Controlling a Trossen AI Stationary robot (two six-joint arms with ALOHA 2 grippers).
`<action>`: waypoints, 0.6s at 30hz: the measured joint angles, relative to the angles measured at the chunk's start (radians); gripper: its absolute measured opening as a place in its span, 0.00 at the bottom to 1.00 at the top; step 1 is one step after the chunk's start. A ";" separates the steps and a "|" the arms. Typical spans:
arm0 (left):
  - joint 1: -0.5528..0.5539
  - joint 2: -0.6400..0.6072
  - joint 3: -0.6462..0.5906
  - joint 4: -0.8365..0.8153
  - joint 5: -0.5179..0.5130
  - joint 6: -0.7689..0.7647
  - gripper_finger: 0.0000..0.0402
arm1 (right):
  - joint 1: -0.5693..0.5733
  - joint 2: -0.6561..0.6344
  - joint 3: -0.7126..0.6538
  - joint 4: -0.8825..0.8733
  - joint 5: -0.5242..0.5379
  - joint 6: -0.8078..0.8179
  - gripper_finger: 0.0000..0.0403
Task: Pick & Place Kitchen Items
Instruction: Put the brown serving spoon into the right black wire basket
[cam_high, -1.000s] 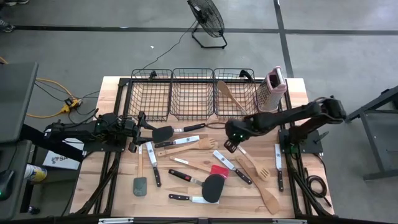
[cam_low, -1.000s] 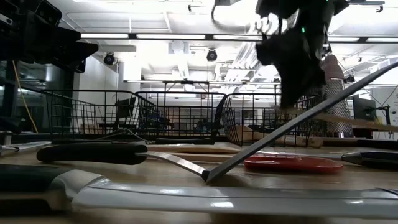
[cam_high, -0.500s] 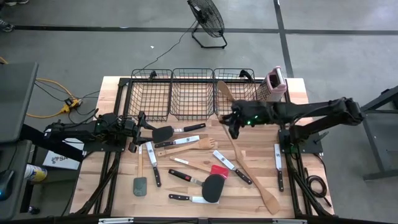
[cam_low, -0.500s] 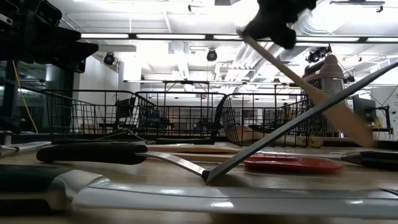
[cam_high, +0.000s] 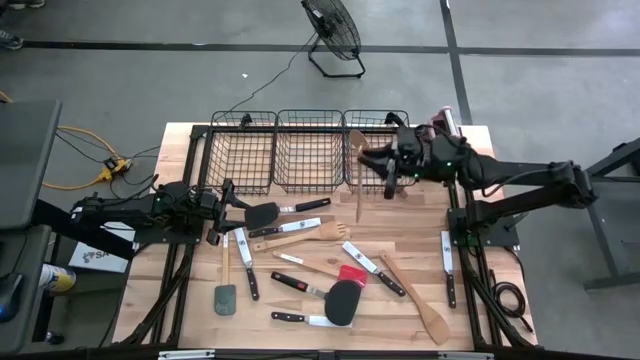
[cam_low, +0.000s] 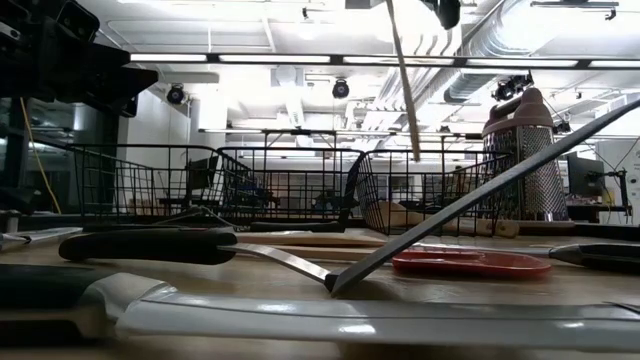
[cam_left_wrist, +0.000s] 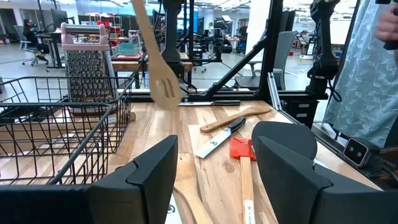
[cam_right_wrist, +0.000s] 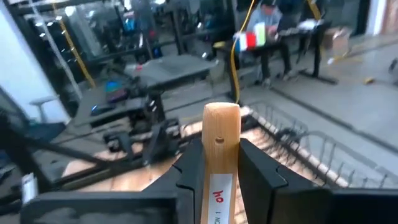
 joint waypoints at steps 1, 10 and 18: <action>0.000 0.000 0.000 0.000 0.000 0.000 0.53 | -0.009 -0.005 0.000 0.009 0.005 -0.016 0.16; 0.000 0.000 0.000 0.000 0.000 0.000 0.53 | -0.084 -0.009 0.000 0.085 0.107 -0.154 0.16; 0.000 0.000 0.000 0.000 0.000 0.000 0.53 | -0.166 -0.009 0.001 0.150 0.126 -0.232 0.16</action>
